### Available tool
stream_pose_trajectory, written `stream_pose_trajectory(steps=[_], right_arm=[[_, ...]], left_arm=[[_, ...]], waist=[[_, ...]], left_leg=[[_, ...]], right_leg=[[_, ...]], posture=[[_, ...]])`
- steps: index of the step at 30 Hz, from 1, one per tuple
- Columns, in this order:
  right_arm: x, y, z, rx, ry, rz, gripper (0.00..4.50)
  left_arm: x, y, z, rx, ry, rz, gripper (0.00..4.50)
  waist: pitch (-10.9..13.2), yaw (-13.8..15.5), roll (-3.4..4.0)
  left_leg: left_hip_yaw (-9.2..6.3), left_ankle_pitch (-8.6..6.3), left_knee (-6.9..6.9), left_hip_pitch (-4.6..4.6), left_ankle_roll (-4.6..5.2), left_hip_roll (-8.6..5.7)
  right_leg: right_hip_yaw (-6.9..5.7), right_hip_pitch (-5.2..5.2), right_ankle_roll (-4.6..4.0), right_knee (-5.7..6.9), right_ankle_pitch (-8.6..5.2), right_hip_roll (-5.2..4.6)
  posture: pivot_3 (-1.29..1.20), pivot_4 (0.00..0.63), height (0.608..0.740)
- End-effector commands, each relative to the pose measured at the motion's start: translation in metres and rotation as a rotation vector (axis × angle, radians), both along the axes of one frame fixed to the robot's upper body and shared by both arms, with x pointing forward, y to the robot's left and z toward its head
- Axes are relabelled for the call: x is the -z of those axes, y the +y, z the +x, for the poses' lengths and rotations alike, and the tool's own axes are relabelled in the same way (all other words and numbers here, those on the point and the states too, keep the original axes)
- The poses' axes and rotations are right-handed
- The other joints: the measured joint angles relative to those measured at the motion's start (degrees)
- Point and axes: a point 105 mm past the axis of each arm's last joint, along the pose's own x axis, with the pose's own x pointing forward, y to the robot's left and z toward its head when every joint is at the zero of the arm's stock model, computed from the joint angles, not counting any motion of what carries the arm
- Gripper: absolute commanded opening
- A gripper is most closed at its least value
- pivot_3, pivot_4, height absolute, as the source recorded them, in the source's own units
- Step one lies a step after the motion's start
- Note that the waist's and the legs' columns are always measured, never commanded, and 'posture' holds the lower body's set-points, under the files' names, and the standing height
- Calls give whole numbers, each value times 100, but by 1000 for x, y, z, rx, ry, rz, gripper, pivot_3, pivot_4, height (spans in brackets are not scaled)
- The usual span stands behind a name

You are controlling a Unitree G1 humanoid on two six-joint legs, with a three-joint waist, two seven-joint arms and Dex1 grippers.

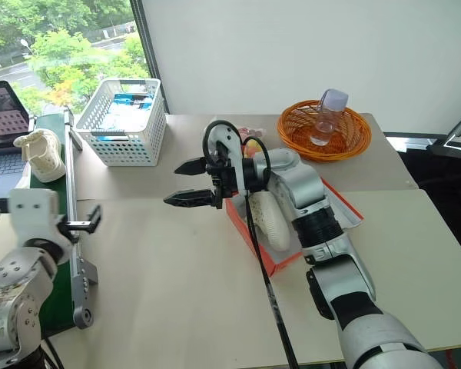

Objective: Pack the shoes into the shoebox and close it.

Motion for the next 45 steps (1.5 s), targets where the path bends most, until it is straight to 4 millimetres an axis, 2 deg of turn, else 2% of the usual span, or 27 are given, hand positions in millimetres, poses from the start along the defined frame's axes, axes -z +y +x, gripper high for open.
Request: stream_pose_trajectory(steps=[1, 5, 9, 14, 18, 21, 25, 26, 30, 33, 35, 38, 45], right_arm=[[-4, 9, -5, -71, -80, -14, 4500], [3, 13, -3, -82, -103, -44, 4500], [4, 15, -3, -82, -113, -44, 4500], [3, 10, -2, -54, -114, -41, 4500], [0, 4, -2, -35, -119, -45, 4500], [-2, 0, -1, -19, -127, -50, 4500], [-4, -3, 1, 1, -138, -54, 4500], [-4, -3, 1, 4, -139, -54, 4500], [-5, -5, 2, 19, -140, -56, 4500], [-6, -6, 4, 30, -141, -60, 4500], [-6, -7, 5, 34, -142, -63, 4500], [-7, -7, 5, 35, -138, -62, 4500], [-7, -8, 6, 44, -144, -66, 4500]], left_arm=[[-11, 22, -18, -165, -68, 26, 4440], [-8, 40, -28, -269, -79, 3, 4440], [-8, 51, -23, -291, -89, -11, 4440], [2, 53, -9, -279, -82, -53, 4440], [16, 45, 7, -237, -63, -106, 4440], [24, 42, 12, -223, -42, -131, 4440], [44, 41, 15, -237, -9, -259, 4440], [47, 41, 15, -245, -7, -291, 3931], [55, 43, 14, -278, -10, -376, 2670], [54, 42, 14, -296, -27, -413, 2027], [47, 39, 17, -284, -46, -389, 1479], [17, 30, 27, -211, -131, -294, 1479], [-12, 17, 36, -133, -182, -155, 1479]], waist=[[-1, 4, -1], [-6, 12, -10], [-8, 12, -13], [-10, 6, -16], [-10, 7, -17], [-11, 8, -18], [-12, 8, -18], [-12, 9, -18], [-14, 26, -15], [-14, 25, -14], [-15, 17, -13], [-15, 47, -14], [-15, 56, -18]], left_leg=[[0, 0, 0, 0, -1, 0], [-1, 1, 1, 0, -3, 1], [-1, 1, 0, 0, -5, 1], [0, 1, 0, 0, -5, 2], [0, 0, -2, 0, -6, 2], [1, 0, -1, 0, -6, 2], [1, 1, -2, 0, -6, 3], [1, 1, -2, 0, -6, 3], [-1, 1, -2, 12, -7, 2], [2, -2, -3, 36, -13, 2], [3, -10, -5, 49, -26, 2], [2, -9, -6, 49, -25, 1], [1, -8, -7, 31, -25, 2]], right_leg=[[-1, 0, -1, 0, 0, 0], [-4, 0, -4, 1, 3, -1], [-5, 0, -6, 1, 3, -2], [-6, 0, -6, 0, 4, -2], [-7, -2, -7, 1, 5, -3], [-7, -2, -8, 0, 6, -4], [-8, -2, -9, 1, 6, -4], [-8, -2, -9, 1, 6, -4], [-11, 6, -12, 6, 7, -4], [-9, 25, -12, 5, 7, -5], [-9, 35, -13, 5, 7, -5], [-10, 36, -14, 4, 6, -4], [-11, 25, -13, -2, 6, -5]], posture=[[0, 150, 740], [0, 150, 740], [0, 150, 740], [0, 150, 740], [0, 150, 740], [0, 150, 740], [0, 150, 740], [0, 150, 740], [0, 150, 740], [0, 150, 740], [0, 150, 740], [0, 150, 740], [0, 150, 740]])
